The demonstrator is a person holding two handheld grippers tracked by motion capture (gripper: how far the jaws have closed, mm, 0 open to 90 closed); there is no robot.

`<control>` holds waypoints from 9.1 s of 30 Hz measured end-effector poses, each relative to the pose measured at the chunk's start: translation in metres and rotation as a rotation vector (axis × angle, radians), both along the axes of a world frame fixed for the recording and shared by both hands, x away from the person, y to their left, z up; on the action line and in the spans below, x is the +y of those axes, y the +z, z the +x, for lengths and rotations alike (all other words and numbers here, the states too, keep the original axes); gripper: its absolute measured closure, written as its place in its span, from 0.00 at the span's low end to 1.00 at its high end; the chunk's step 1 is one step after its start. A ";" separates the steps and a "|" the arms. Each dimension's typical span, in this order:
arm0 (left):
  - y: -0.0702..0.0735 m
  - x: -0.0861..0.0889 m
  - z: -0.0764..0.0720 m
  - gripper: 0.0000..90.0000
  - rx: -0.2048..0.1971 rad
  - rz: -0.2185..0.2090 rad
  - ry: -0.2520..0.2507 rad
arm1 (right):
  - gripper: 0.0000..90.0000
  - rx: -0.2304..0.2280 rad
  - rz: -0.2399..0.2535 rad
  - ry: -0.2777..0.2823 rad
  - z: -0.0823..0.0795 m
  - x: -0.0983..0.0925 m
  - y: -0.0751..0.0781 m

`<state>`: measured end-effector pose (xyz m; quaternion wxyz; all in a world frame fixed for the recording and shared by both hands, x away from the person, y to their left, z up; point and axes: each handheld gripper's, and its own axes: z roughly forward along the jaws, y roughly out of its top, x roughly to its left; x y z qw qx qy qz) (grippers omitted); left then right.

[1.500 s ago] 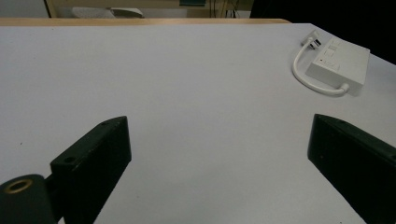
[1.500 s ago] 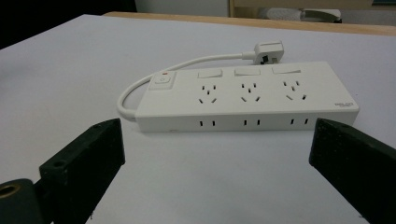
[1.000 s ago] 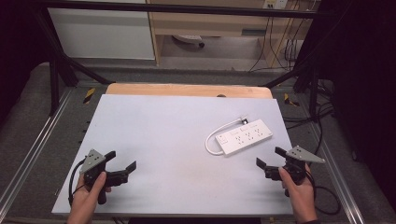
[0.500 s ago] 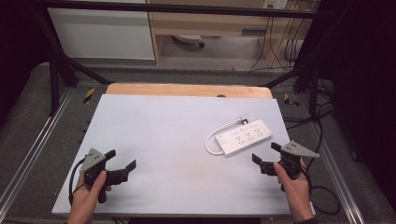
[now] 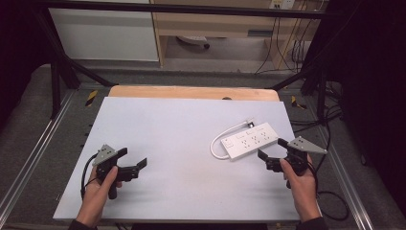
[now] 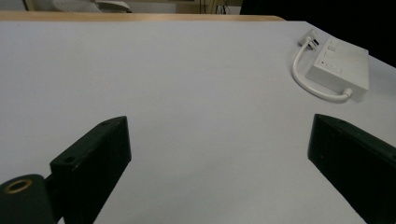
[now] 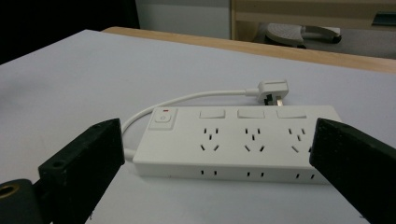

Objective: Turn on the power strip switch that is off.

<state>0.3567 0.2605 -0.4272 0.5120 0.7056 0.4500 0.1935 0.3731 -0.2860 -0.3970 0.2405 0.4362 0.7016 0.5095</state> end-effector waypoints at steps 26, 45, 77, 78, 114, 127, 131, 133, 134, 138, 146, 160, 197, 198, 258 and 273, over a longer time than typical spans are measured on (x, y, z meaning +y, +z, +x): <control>-0.001 0.004 0.003 0.07 -0.010 0.018 0.047 | 0.13 0.025 0.008 -0.061 0.041 0.007 0.019; -0.001 0.001 0.002 0.06 -0.019 0.057 0.039 | 0.81 -0.003 -0.002 -0.102 0.075 0.010 0.020; -0.001 -0.003 0.001 0.07 -0.024 0.072 0.016 | 1.00 0.051 0.008 -0.101 0.108 0.018 0.004; -0.001 -0.003 0.001 0.07 -0.024 0.073 0.015 | 1.00 0.056 0.007 -0.101 0.109 0.019 0.003; -0.002 -0.005 0.000 0.07 -0.029 0.105 0.005 | 1.00 0.134 -0.066 -0.067 0.114 0.036 -0.021; -0.002 -0.007 0.000 0.07 -0.029 0.131 -0.005 | 1.00 0.138 -0.041 -0.085 0.109 0.032 -0.035; -0.003 -0.007 -0.001 0.07 -0.026 0.133 -0.002 | 1.00 0.128 -0.031 -0.089 0.108 0.033 -0.038; -0.003 -0.007 0.000 0.07 -0.026 0.135 -0.004 | 1.00 0.132 -0.037 -0.091 0.108 0.034 -0.040; -0.003 -0.007 -0.001 0.07 -0.027 0.135 -0.004 | 1.00 0.136 -0.039 -0.093 0.107 0.034 -0.041; -0.003 -0.008 -0.001 0.07 -0.027 0.135 -0.007 | 1.00 0.135 -0.035 -0.096 0.106 0.035 -0.043; -0.003 -0.008 -0.001 0.07 -0.025 0.135 -0.007 | 1.00 0.131 -0.032 -0.092 0.106 0.037 -0.048; -0.003 -0.008 -0.001 0.07 -0.030 0.145 -0.009 | 1.00 0.132 -0.046 -0.093 0.107 0.040 -0.050; -0.003 -0.008 -0.001 0.07 -0.023 0.153 -0.013 | 1.00 0.101 -0.053 -0.104 0.105 0.042 -0.057; -0.003 -0.008 -0.001 0.07 -0.024 0.153 -0.012 | 1.00 0.101 -0.055 -0.103 0.105 0.042 -0.057; -0.004 -0.007 -0.001 0.07 -0.019 0.152 -0.007 | 1.00 0.100 -0.025 -0.102 0.108 0.042 -0.050; -0.003 -0.003 -0.004 0.06 -0.012 0.128 0.008 | 1.00 0.070 0.013 -0.101 0.102 0.035 -0.035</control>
